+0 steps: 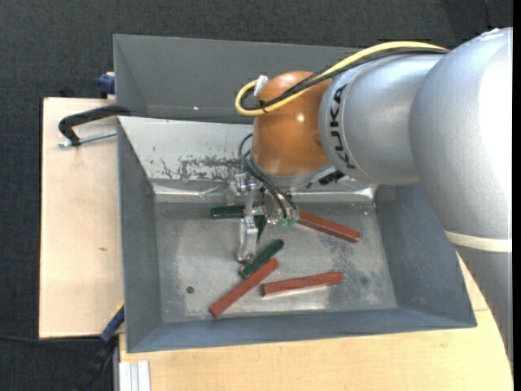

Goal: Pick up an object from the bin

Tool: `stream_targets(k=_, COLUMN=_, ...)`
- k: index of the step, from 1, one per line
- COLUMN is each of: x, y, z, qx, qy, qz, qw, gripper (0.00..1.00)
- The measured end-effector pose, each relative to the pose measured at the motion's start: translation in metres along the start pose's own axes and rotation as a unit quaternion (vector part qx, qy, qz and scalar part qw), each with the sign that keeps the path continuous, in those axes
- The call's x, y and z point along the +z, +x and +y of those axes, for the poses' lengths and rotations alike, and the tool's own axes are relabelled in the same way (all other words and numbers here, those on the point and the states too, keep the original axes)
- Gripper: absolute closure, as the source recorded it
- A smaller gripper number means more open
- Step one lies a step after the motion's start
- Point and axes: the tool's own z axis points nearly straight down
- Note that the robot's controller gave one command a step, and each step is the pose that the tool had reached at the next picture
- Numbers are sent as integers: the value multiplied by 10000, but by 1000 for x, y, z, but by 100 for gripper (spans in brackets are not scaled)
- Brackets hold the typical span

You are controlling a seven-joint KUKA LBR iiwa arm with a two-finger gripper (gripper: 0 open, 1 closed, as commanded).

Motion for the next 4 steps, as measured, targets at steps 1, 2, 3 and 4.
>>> stream_targets(k=1, x=-11, y=-6, z=-1, qx=949, qy=-1, qz=4, qw=9955, gripper=0)
stream_targets(k=2, x=-62, y=-8, z=1, qx=1249, qy=-5, qz=-9, qw=9922, gripper=0)
stream_targets(k=3, x=22, y=-5, z=-2, qx=1563, qy=7, qz=40, qw=9877, gripper=0)
stream_targets(k=4, x=18, y=-3, z=2, qx=1570, qy=2, qz=24, qw=9876, gripper=100)
